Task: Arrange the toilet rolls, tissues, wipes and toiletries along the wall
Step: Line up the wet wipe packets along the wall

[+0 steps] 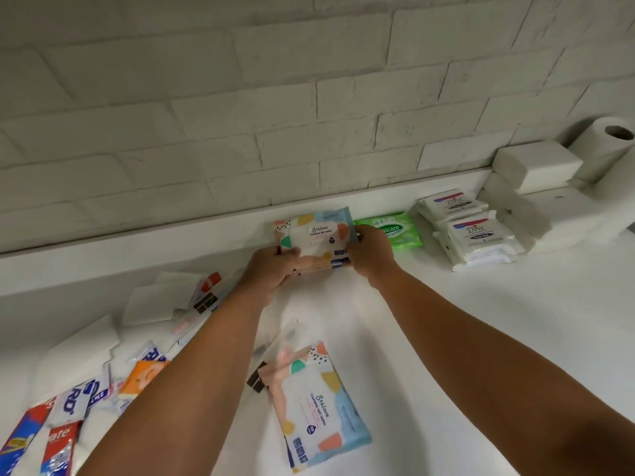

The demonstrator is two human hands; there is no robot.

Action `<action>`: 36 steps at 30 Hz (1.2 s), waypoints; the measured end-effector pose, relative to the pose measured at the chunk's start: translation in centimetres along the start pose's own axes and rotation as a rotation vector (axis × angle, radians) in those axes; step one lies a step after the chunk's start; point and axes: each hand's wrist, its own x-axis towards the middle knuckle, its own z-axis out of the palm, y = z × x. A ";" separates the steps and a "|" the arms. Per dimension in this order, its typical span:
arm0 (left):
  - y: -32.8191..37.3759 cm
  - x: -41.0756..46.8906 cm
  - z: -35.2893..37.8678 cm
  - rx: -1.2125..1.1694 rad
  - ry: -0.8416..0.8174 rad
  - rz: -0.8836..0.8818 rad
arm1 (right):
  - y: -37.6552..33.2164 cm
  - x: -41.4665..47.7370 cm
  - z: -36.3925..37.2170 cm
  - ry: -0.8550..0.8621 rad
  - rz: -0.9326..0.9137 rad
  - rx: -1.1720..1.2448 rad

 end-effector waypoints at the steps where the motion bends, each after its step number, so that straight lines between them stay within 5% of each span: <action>1: 0.0 0.8 0.1 0.039 0.031 0.012 | 0.0 0.6 0.1 0.014 -0.039 -0.125; 8: -1.5 3.9 0.3 0.330 0.143 0.124 | 0.2 1.2 0.5 -0.035 -0.106 -0.412; 15: -1.9 4.2 0.6 0.374 0.177 0.046 | -0.1 1.0 0.4 -0.140 -0.206 -0.595; 36: -2.4 2.4 1.0 0.304 0.236 0.049 | -0.7 -0.7 -0.1 -0.180 -0.147 -0.309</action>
